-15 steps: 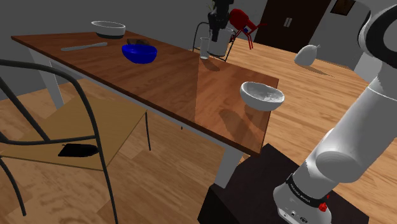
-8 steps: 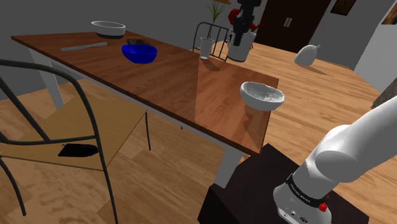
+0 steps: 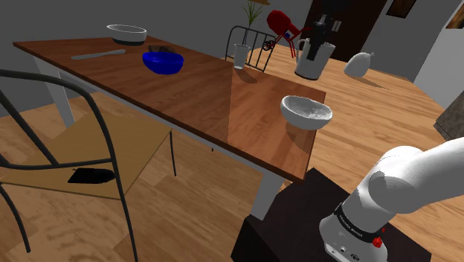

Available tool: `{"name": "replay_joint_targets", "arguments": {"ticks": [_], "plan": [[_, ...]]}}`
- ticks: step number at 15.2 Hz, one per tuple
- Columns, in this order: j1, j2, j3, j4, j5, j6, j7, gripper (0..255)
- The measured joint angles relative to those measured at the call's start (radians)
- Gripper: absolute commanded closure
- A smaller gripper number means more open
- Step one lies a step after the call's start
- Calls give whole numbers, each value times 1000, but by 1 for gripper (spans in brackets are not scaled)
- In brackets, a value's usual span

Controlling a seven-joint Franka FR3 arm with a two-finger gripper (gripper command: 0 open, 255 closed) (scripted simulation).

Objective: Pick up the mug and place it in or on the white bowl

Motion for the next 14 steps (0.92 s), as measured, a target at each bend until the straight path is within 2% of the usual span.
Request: {"name": "replay_joint_targets", "arguments": {"ticks": [3,14], "plan": [[2,-81,-13,-76,-1,-4,-14,255],[7,-151,-14,-276,3,125,-11,255]]}}
